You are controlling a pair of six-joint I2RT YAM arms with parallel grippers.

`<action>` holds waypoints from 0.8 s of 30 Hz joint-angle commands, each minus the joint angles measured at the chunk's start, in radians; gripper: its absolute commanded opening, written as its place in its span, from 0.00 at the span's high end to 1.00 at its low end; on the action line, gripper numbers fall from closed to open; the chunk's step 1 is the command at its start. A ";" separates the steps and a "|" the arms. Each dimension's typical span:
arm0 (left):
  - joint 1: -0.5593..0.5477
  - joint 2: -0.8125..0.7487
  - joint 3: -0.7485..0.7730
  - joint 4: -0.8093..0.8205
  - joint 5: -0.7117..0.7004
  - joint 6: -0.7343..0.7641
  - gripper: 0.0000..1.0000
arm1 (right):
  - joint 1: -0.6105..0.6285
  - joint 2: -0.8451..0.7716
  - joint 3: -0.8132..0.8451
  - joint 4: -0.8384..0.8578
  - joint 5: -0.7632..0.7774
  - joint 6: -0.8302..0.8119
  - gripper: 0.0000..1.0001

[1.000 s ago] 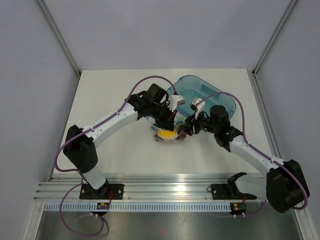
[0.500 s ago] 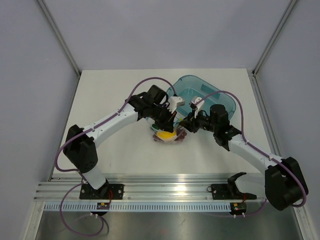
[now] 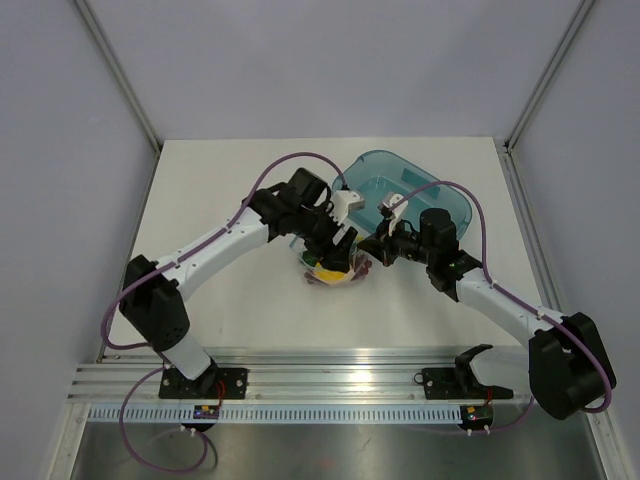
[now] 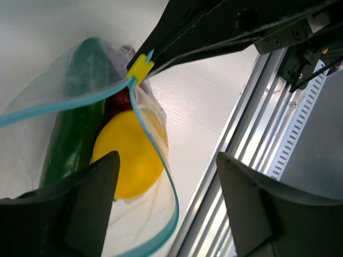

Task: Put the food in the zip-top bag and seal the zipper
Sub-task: Zip the zipper food storage bag at the center of the board.

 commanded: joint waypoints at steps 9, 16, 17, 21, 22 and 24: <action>0.085 -0.145 0.094 0.065 0.018 0.099 0.26 | 0.005 -0.049 0.020 0.057 -0.065 0.010 1.00; 0.074 -0.139 -0.030 0.331 0.155 0.121 0.37 | 0.007 -0.089 0.021 0.020 -0.065 0.007 1.00; 0.065 -0.151 -0.074 0.401 0.156 0.130 0.39 | 0.005 -0.097 0.023 0.003 -0.063 0.004 1.00; 0.037 -0.199 -0.205 0.588 0.146 0.179 0.43 | 0.007 -0.109 0.032 -0.023 -0.069 -0.008 1.00; 0.031 -0.205 -0.219 0.605 0.150 0.209 0.43 | 0.005 -0.111 0.033 -0.026 -0.071 -0.011 1.00; 0.023 -0.199 -0.226 0.619 0.149 0.229 0.44 | 0.007 -0.114 0.034 -0.029 -0.072 -0.011 1.00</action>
